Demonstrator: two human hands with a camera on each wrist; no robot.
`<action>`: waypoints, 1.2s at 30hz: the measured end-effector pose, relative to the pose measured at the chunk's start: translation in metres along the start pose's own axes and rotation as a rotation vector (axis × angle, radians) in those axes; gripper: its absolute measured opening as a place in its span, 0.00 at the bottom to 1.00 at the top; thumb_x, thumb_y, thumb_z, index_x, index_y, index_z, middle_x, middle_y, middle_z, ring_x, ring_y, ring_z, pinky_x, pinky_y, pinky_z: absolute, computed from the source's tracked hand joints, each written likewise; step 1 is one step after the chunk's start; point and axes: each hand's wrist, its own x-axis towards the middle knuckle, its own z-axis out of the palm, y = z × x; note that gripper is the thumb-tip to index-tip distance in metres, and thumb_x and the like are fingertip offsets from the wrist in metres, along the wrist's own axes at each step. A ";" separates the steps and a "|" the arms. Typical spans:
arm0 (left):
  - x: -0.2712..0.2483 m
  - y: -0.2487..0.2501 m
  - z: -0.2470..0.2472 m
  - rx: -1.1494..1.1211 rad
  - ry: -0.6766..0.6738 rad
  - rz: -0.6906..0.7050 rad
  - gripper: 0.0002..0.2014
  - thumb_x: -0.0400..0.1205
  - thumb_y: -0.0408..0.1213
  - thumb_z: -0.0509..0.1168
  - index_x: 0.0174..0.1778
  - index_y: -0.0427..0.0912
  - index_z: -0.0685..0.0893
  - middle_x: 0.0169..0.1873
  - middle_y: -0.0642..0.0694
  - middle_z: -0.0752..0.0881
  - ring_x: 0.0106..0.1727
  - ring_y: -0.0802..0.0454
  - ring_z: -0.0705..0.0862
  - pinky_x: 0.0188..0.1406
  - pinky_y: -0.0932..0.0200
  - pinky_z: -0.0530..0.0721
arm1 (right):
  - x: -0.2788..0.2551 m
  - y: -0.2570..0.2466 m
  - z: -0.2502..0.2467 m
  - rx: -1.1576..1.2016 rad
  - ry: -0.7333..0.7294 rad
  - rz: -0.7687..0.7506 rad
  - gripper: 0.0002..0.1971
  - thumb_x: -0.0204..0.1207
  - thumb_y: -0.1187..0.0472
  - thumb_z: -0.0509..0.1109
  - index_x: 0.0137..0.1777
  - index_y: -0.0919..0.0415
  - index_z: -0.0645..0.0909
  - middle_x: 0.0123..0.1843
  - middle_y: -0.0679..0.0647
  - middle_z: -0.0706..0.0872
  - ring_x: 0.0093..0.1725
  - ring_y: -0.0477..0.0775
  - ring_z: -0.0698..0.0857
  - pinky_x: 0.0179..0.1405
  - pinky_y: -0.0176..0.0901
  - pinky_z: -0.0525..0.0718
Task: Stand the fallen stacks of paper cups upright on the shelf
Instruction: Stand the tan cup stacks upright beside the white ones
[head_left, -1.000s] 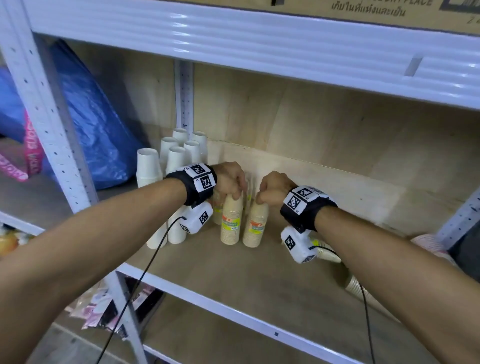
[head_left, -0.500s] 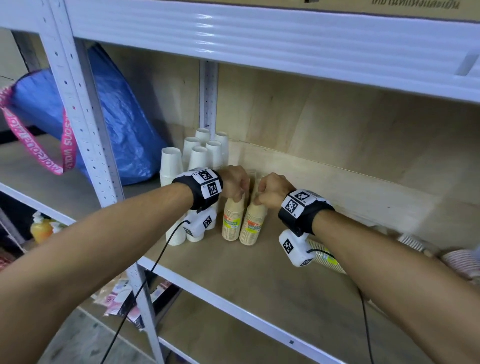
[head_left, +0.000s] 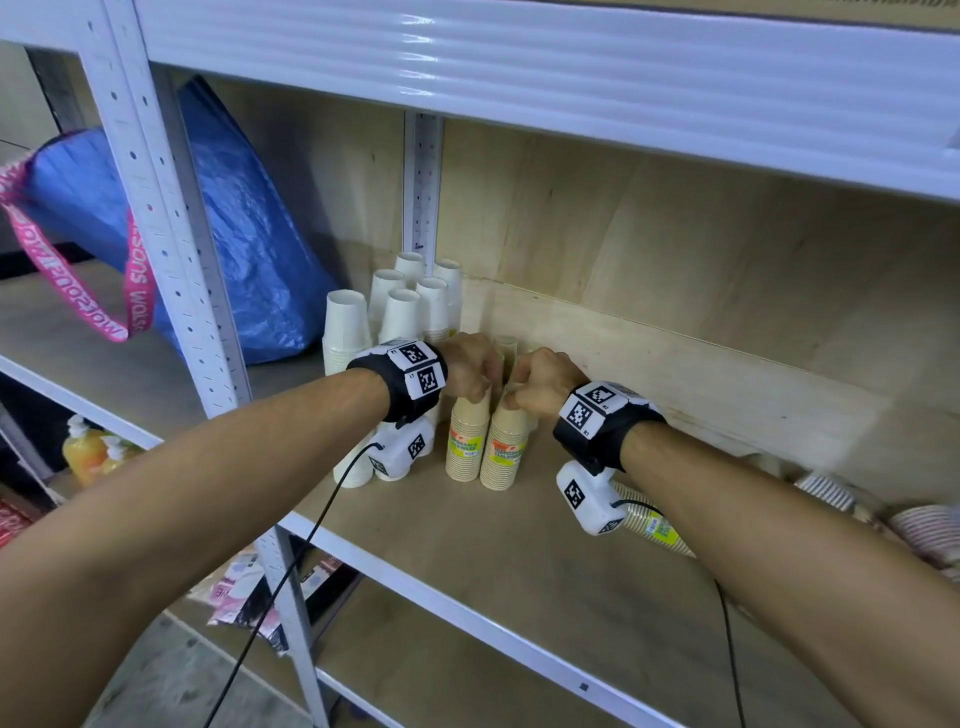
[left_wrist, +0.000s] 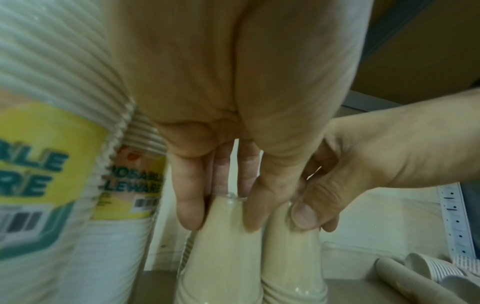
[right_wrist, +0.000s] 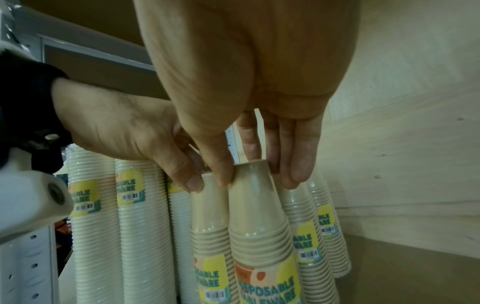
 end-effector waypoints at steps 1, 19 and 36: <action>0.000 0.000 -0.001 -0.006 0.001 -0.001 0.16 0.77 0.28 0.69 0.59 0.44 0.87 0.49 0.51 0.83 0.51 0.51 0.80 0.45 0.58 0.77 | 0.000 0.000 -0.001 -0.006 -0.004 -0.002 0.19 0.68 0.58 0.78 0.56 0.69 0.86 0.55 0.65 0.88 0.54 0.64 0.87 0.51 0.53 0.86; 0.022 0.070 -0.017 -0.116 0.032 0.141 0.23 0.74 0.39 0.77 0.66 0.48 0.83 0.59 0.48 0.83 0.59 0.49 0.83 0.57 0.56 0.84 | -0.033 0.067 -0.066 -0.232 -0.117 0.168 0.31 0.68 0.47 0.80 0.70 0.54 0.79 0.65 0.51 0.82 0.63 0.54 0.81 0.51 0.41 0.75; 0.061 0.207 0.090 -0.065 -0.256 0.482 0.30 0.70 0.45 0.80 0.68 0.53 0.80 0.65 0.52 0.82 0.63 0.51 0.81 0.62 0.53 0.81 | -0.176 0.212 -0.083 -0.209 -0.205 0.611 0.30 0.71 0.47 0.78 0.70 0.60 0.80 0.63 0.50 0.83 0.61 0.52 0.83 0.55 0.40 0.80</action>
